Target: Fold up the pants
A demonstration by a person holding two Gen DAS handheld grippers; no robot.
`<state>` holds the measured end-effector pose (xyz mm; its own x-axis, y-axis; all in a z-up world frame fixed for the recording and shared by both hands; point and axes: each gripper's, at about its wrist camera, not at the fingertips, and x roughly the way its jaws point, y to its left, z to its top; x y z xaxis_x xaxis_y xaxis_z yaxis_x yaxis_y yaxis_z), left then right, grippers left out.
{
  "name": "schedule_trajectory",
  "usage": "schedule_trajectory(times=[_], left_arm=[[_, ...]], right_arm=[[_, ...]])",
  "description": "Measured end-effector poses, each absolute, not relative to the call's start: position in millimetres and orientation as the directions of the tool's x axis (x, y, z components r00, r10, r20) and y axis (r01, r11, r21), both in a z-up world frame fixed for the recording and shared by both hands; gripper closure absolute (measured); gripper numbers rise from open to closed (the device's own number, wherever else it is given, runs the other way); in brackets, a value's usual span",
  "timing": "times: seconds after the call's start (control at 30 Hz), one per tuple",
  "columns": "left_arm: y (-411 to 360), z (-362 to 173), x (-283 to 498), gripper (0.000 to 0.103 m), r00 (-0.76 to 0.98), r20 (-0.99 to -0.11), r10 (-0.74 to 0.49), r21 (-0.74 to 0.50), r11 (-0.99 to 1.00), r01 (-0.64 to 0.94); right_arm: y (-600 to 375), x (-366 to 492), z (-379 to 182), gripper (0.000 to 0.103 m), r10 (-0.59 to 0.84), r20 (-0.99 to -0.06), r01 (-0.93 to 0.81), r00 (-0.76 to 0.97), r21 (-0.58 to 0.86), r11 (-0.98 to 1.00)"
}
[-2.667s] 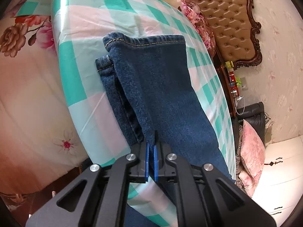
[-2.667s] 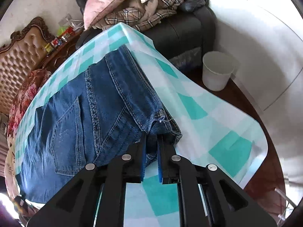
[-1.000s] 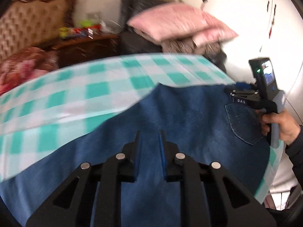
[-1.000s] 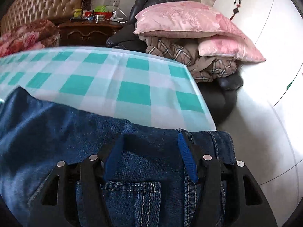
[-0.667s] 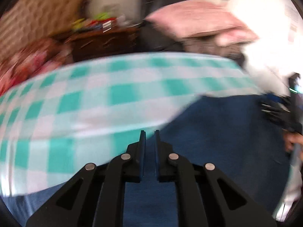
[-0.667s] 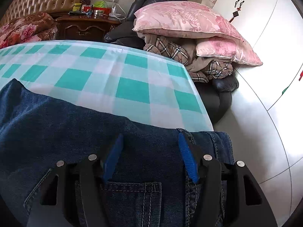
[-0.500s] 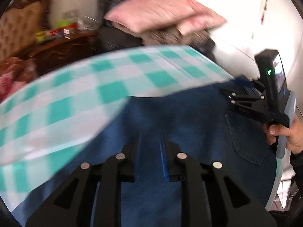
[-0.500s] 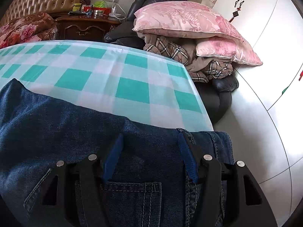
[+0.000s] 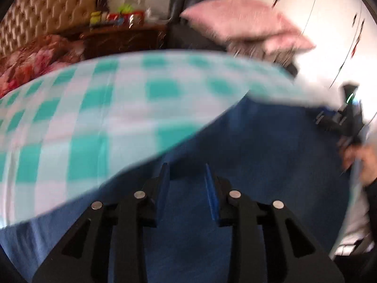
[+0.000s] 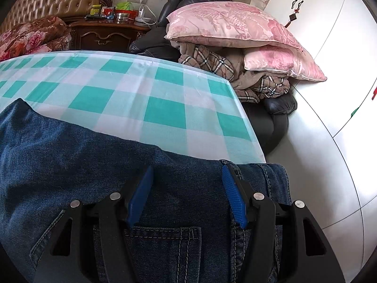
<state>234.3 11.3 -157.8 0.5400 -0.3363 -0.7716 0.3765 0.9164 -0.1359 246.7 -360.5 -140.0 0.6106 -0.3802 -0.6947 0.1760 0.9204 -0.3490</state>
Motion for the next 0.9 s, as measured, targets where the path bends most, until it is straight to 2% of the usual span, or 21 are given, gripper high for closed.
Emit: schedule_trajectory(times=[0.03, 0.1, 0.13, 0.2, 0.27, 0.33, 0.4, 0.43, 0.47, 0.5, 0.53, 0.6, 0.67, 0.77, 0.83, 0.9], left_arm=[[26, -158, 234, 0.085, 0.581, -0.767, -0.273, -0.085, 0.940, 0.330], [66, -152, 236, 0.087, 0.643, -0.758, -0.109, -0.028, 0.990, 0.135], [92, -143, 233, 0.087, 0.674, -0.730, -0.110, -0.085, 0.994, 0.070], [109, -131, 223, 0.086, 0.695, -0.703, -0.153, -0.148, 0.987, 0.067], [93, -128, 205, 0.077, 0.672, -0.694, -0.257, -0.153, 0.966, 0.210], [78, -136, 193, 0.066, 0.625, -0.716, -0.311, -0.150, 0.943, 0.297], [73, -154, 191, 0.064, 0.583, -0.767, -0.268, -0.097, 0.946, 0.308], [85, -161, 191, 0.067, 0.595, -0.780, -0.195, -0.044, 0.965, 0.259], [103, -160, 190, 0.067, 0.613, -0.767, -0.188, -0.064, 0.974, 0.218], [136, -156, 189, 0.061, 0.637, -0.761, -0.125, -0.078, 0.992, 0.102], [157, -154, 187, 0.050, 0.650, -0.759, -0.042, -0.049, 0.999, 0.007], [212, -149, 178, 0.041, 0.667, -0.740, 0.083, -0.028, 0.988, -0.154], [270, -145, 163, 0.040, 0.649, -0.742, 0.166, -0.038, 0.957, -0.288], [315, -131, 127, 0.034, 0.707, -0.693, 0.143, -0.059, 0.966, -0.252], [322, -136, 113, 0.033, 0.695, -0.713, 0.094, -0.043, 0.983, -0.177], [335, -150, 109, 0.033, 0.615, -0.770, 0.169, 0.045, 0.976, -0.211]], right_arm=[[-360, 247, -140, 0.046, -0.381, -0.694, 0.176, 0.611, -0.350, 0.920], [-359, 247, -139, 0.046, -0.384, -0.692, 0.176, 0.611, -0.354, 0.918], [-359, 247, -139, 0.046, -0.385, -0.692, 0.176, 0.611, -0.355, 0.918], [-359, 247, -139, 0.046, -0.385, -0.692, 0.176, 0.610, -0.356, 0.918], [-358, 246, -140, 0.046, -0.390, -0.690, 0.176, 0.610, -0.361, 0.916], [-356, 246, -139, 0.045, -0.399, -0.685, 0.177, 0.610, -0.373, 0.911], [-355, 247, -139, 0.044, -0.403, -0.682, 0.176, 0.610, -0.379, 0.908], [-356, 246, -139, 0.044, -0.401, -0.683, 0.176, 0.610, -0.376, 0.910], [-356, 246, -139, 0.044, -0.396, -0.685, 0.176, 0.611, -0.370, 0.912], [-357, 246, -139, 0.043, -0.382, -0.691, 0.174, 0.613, -0.354, 0.919], [-358, 246, -138, 0.043, -0.376, -0.693, 0.172, 0.615, -0.347, 0.922], [-358, 246, -137, 0.043, -0.365, -0.697, 0.165, 0.618, -0.339, 0.926], [-359, 244, -134, 0.043, -0.361, -0.697, 0.170, 0.620, -0.330, 0.929], [-353, 224, -109, 0.041, -0.398, -0.658, 0.253, 0.639, -0.309, 0.917], [-334, 198, -85, 0.032, -0.357, -0.623, 0.245, 0.696, -0.261, 0.934], [-308, 171, -72, 0.030, -0.271, -0.627, 0.176, 0.730, -0.211, 0.962]])
